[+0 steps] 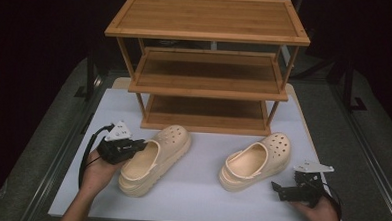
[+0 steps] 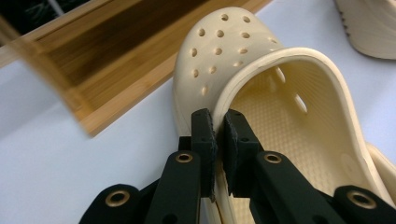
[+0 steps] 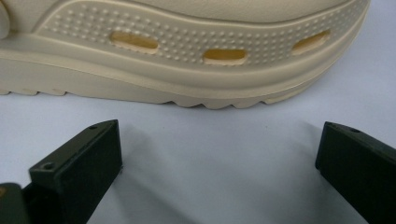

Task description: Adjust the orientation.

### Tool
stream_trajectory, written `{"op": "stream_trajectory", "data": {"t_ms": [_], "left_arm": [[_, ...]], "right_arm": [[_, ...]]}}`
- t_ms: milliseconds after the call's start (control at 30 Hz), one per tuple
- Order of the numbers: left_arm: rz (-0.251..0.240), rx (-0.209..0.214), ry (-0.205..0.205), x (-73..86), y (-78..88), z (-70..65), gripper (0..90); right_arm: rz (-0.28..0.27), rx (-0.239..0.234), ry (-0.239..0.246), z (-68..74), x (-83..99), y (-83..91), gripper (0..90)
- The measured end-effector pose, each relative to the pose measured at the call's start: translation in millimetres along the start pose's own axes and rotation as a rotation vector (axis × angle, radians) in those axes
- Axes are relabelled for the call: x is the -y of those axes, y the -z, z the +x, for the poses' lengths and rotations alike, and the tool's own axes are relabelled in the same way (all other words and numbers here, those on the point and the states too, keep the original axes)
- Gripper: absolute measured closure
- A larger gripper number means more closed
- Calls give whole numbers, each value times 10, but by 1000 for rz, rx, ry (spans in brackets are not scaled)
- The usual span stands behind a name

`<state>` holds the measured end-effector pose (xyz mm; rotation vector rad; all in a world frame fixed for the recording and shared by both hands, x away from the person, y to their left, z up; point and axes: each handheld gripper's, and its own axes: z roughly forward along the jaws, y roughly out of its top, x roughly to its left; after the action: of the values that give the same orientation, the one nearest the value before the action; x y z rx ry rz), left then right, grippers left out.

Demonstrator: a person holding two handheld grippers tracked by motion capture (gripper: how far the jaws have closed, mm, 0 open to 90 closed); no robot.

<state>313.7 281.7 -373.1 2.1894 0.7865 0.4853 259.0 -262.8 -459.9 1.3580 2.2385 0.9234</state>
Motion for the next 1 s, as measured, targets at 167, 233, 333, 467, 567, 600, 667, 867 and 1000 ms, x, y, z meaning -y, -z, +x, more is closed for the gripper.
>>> {"op": "stream_trajectory", "data": {"t_ms": [167, 233, 333, 467, 567, 600, 667, 867, 1000], "left_arm": [[17, -54, 31, 141, 102, 92, 838], [21, -79, 44, 202, 148, 129, 838], [25, -108, 72, 289, 223, 180, 838], [12, -115, 90, 365, 263, 189, 835], [18, -109, 82, 357, 257, 172, 830], [20, -106, 80, 351, 247, 157, 827], [24, -109, 75, 344, 250, 147, 821], [13, -84, 93, 361, 256, 169, 803], [6, -53, 108, 362, 268, 185, 764]], "right_arm": [[1, 0, -2, 2, 0, 1, 1], [0, 0, -1, 1, 0, 0, 1], [2, 0, 0, 0, -1, 1, 1], [1, 0, 0, 1, -1, 1, 0], [0, 0, 0, 0, 0, 0, 1], [0, 0, 1, 1, 0, 0, 1], [0, 0, 1, 0, 0, 0, 1], [0, 0, 1, 0, 0, 0, 1], [0, 0, 0, 1, 0, 0, 1]]}}
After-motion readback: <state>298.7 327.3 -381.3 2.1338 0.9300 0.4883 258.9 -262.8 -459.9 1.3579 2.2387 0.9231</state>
